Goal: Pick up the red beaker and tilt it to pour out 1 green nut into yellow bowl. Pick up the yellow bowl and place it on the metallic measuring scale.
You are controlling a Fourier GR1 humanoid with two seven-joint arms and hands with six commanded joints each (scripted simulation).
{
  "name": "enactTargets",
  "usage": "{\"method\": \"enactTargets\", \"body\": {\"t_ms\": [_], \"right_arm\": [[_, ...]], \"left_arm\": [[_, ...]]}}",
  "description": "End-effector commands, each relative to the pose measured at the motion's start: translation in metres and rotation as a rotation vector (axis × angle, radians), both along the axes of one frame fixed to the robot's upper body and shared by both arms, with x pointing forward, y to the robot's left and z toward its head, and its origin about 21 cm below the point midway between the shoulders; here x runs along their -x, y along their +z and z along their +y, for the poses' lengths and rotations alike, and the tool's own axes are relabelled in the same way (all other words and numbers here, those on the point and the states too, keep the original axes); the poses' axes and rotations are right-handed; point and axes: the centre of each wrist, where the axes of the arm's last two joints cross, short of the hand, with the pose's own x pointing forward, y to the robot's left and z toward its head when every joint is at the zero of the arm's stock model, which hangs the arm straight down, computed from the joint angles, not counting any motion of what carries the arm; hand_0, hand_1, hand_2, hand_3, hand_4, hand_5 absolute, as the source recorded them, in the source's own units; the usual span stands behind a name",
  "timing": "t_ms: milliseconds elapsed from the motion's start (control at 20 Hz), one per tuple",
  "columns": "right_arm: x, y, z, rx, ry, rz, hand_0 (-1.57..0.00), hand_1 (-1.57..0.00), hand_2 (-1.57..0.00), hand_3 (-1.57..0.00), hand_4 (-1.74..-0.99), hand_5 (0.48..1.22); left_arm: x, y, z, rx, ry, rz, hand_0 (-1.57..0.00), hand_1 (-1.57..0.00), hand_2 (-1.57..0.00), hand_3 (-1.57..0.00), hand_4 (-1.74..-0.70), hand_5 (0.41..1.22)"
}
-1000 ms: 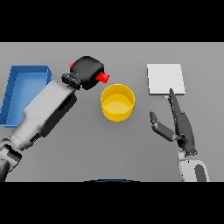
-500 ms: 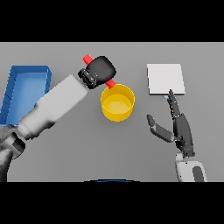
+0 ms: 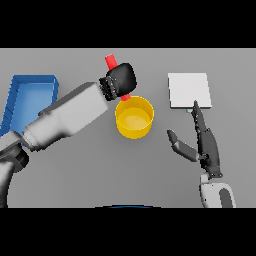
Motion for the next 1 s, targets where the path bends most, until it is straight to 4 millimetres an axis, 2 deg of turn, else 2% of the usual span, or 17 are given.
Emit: {"method": "enactTargets", "body": {"t_ms": [0, 100, 250, 350, 450, 500, 650, 750, 850, 950], "right_arm": [[-0.001, 0.0, 0.0, 0.005, -0.006, 0.005, 0.0, 0.0, 0.0, 0.0, -1.13, 0.565], [0.0, -0.001, 0.0, 0.022, -0.004, -0.002, 0.0, 0.0, 0.0, 0.0, -1.132, 0.573], [-0.002, -0.004, 0.001, 0.012, 0.001, 0.003, 0.0, 0.0, 0.0, 0.0, -1.135, 0.58], [-0.001, -0.002, -0.005, 0.006, -0.011, -0.008, 0.0, 0.0, 0.0, 0.0, -1.13, 0.577], [0.004, -0.004, -0.003, 0.015, -0.014, -0.016, 0.0, 0.0, 0.0, 0.0, -1.133, 0.575], [0.004, -0.001, -0.002, 0.014, -0.016, -0.017, 0.0, 0.0, 0.0, 0.0, -1.138, 0.572], [-0.001, -0.001, 0.003, 0.021, -0.013, 0.001, 0.0, 0.0, 0.0, 0.0, -1.135, 0.563], [-0.001, 0.003, 0.003, 0.015, 0.001, -0.023, 0.0, 0.0, 0.0, 0.0, -1.13, 0.554], [0.0, 0.002, 0.005, 0.011, 0.013, -0.025, 0.0, 0.0, 0.0, 0.0, -1.128, 0.554], [0.0, 0.001, 0.004, -0.011, 0.036, -0.018, 0.0, 0.0, 0.0, 0.0, -1.105, 0.559]], "left_arm": [[0.0, -0.001, 0.001, -0.028, -0.017, -0.017, -1.57, -1.57, -1.57, -1.56, -1.74, 1.221], [0.002, -0.007, 0.001, -0.083, -0.056, -0.034, -1.57, -1.57, -1.57, -1.57, -1.73, 1.221], [0.002, 0.001, -0.008, -0.145, -0.098, -0.091, -1.57, -1.57, -1.57, -1.57, -1.73, 1.221], [0.004, 0.004, -0.018, -0.182, -0.126, -0.136, -1.57, -1.57, -1.57, -1.57, -1.73, 1.221], [0.003, 0.016, -0.027, -0.238, -0.181, -0.177, -1.57, -1.57, -1.57, -1.57, -1.73, 1.221], [0.002, 0.026, -0.032, -0.248, -0.189, -0.201, -1.57, -1.57, -1.57, -1.57, -1.73, 1.221], [-0.01, 0.084, -0.037, -0.271, -0.192, -0.295, -1.57, -1.57, -1.57, -1.57, -1.73, 1.221], [-0.023, 0.124, -0.026, -0.202, -0.11, -0.337, -1.57, -1.57, -1.57, -1.57, -1.72, 1.221], [-0.037, 0.155, -0.005, -0.1, -0.036, -0.384, -1.57, -1.57, -1.57, -1.57, -1.72, 1.221], [-0.047, 0.188, 0.012, 0.042, 0.108, -0.408, -1.57, -1.57, -1.57, -1.57, -1.73, 1.221]]}}
